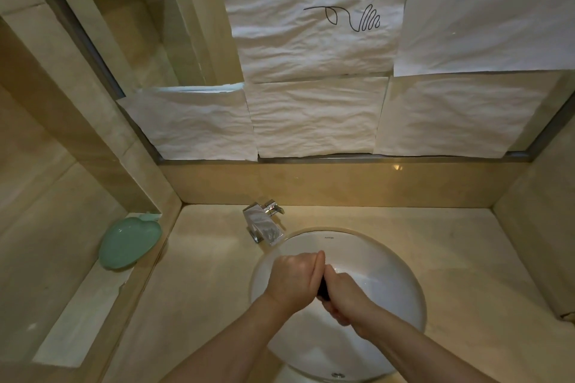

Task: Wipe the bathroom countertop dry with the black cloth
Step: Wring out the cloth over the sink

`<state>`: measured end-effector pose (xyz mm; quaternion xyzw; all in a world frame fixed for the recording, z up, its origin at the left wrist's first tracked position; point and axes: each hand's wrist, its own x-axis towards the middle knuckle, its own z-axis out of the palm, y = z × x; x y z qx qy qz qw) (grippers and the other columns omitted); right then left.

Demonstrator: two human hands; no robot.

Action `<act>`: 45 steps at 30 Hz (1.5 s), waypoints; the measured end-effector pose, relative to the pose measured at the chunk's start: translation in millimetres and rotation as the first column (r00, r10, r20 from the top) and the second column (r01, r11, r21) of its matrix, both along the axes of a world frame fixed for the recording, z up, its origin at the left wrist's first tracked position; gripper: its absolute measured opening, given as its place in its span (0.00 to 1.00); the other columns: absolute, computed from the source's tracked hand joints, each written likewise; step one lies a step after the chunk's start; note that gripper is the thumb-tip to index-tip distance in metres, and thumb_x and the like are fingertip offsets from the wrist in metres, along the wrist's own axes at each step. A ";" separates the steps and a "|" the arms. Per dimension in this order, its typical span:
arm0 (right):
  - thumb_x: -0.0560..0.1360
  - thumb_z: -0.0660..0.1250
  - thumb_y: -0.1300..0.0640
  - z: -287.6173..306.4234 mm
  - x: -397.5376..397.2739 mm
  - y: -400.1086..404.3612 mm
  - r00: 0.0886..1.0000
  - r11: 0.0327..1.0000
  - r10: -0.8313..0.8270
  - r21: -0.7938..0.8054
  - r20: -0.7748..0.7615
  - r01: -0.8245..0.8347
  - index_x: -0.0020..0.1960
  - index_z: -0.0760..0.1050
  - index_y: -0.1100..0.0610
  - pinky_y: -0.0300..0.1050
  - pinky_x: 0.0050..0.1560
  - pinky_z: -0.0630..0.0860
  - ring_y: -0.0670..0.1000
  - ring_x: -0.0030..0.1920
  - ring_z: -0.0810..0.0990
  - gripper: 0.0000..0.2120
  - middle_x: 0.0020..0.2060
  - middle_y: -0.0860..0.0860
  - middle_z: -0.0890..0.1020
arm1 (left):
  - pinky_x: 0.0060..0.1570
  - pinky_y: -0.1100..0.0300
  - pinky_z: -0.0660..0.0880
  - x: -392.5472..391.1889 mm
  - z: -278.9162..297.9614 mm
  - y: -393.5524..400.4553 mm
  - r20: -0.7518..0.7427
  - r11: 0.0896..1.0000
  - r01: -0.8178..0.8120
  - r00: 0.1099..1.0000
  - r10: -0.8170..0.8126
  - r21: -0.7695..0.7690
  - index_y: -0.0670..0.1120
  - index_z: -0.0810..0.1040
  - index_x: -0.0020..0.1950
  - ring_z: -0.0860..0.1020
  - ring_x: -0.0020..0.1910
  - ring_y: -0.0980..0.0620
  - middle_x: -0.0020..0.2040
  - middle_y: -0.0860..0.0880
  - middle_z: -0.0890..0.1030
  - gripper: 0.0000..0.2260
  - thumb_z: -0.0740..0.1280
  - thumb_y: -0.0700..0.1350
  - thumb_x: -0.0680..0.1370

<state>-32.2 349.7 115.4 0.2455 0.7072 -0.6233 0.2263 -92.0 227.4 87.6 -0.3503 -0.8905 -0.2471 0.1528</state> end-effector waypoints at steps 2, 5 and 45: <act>0.81 0.48 0.40 4.1 -6.2 6.3 0.991 0.989 0.015 -0.151 0.133 0.005 0.32 0.65 0.54 0.38 0.23 0.54 0.47 0.24 0.56 0.25 0.25 0.49 0.63 | 0.19 0.58 0.66 -13.0 1.5 -1.0 -0.118 0.993 0.109 0.986 -0.115 -0.054 0.46 0.71 0.32 0.68 0.21 0.50 0.25 0.51 0.71 0.16 0.59 0.44 0.80; 0.81 0.49 0.38 6.3 -15.6 14.9 0.975 0.956 0.073 -0.294 0.210 -0.009 0.32 0.66 0.54 0.38 0.23 0.50 0.46 0.25 0.53 0.27 0.25 0.48 0.60 | 0.21 0.58 0.62 -30.2 5.7 3.4 -0.251 0.976 0.212 0.944 -0.217 -0.047 0.47 0.71 0.30 0.66 0.21 0.50 0.25 0.51 0.70 0.18 0.60 0.45 0.81; 0.81 0.50 0.41 15.7 -27.6 20.5 0.982 0.982 0.025 -0.190 0.189 0.011 0.31 0.67 0.55 0.39 0.26 0.50 0.47 0.26 0.54 0.26 0.25 0.48 0.61 | 0.21 0.62 0.59 -44.6 23.2 14.8 -0.137 0.977 0.158 0.974 -0.178 -0.144 0.46 0.66 0.27 0.65 0.19 0.48 0.21 0.51 0.69 0.19 0.56 0.42 0.78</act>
